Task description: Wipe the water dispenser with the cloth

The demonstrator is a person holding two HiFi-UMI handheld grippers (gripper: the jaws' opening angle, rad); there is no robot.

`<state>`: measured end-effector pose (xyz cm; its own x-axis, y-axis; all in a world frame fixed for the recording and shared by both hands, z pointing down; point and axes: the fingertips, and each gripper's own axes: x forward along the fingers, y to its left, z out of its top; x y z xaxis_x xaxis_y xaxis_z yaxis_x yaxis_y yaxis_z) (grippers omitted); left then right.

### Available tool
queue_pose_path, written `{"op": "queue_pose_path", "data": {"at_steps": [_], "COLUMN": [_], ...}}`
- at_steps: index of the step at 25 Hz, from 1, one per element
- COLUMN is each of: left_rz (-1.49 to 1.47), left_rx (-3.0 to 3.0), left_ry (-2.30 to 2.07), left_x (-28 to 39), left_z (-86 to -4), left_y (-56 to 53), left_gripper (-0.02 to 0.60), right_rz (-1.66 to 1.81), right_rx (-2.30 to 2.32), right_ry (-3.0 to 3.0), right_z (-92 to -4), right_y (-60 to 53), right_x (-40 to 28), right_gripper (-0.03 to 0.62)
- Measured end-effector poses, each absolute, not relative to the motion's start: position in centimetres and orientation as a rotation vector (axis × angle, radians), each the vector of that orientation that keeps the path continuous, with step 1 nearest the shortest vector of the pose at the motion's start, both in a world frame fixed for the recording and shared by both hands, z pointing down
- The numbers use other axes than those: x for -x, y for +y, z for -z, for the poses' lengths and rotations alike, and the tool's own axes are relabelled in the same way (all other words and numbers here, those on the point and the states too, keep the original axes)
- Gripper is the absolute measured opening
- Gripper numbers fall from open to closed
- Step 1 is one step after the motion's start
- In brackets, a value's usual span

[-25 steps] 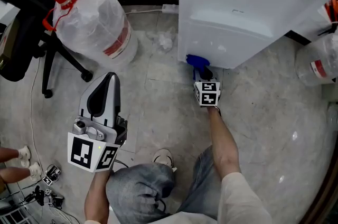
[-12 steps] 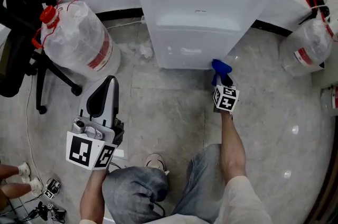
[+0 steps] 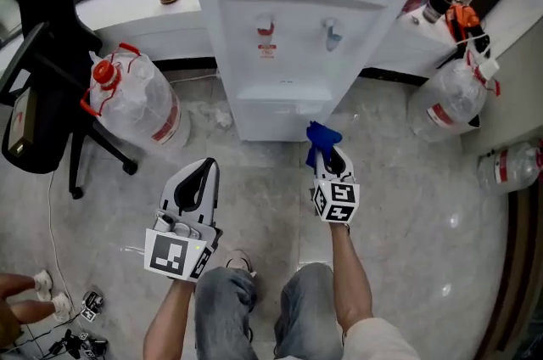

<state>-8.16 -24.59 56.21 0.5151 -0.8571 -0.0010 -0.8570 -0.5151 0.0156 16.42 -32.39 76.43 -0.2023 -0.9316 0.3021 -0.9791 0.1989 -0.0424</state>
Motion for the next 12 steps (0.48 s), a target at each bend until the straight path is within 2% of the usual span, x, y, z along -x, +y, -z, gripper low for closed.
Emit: {"op": "queue_pose_path", "data": {"at_steps": [12], "left_rz": [-0.021], "left_rx": [-2.71], "left_ry": [-1.489], "left_x": [5.8], "left_z": [-32.0], "left_y": [-18.1], "left_gripper": [0.011], "right_rz": [-0.275], "right_rx": [-1.739], "right_ry": [-2.38], "right_z": [-42.0], "right_y": [-21.0], "right_x": [-12.5], "right_gripper": [0.097]}}
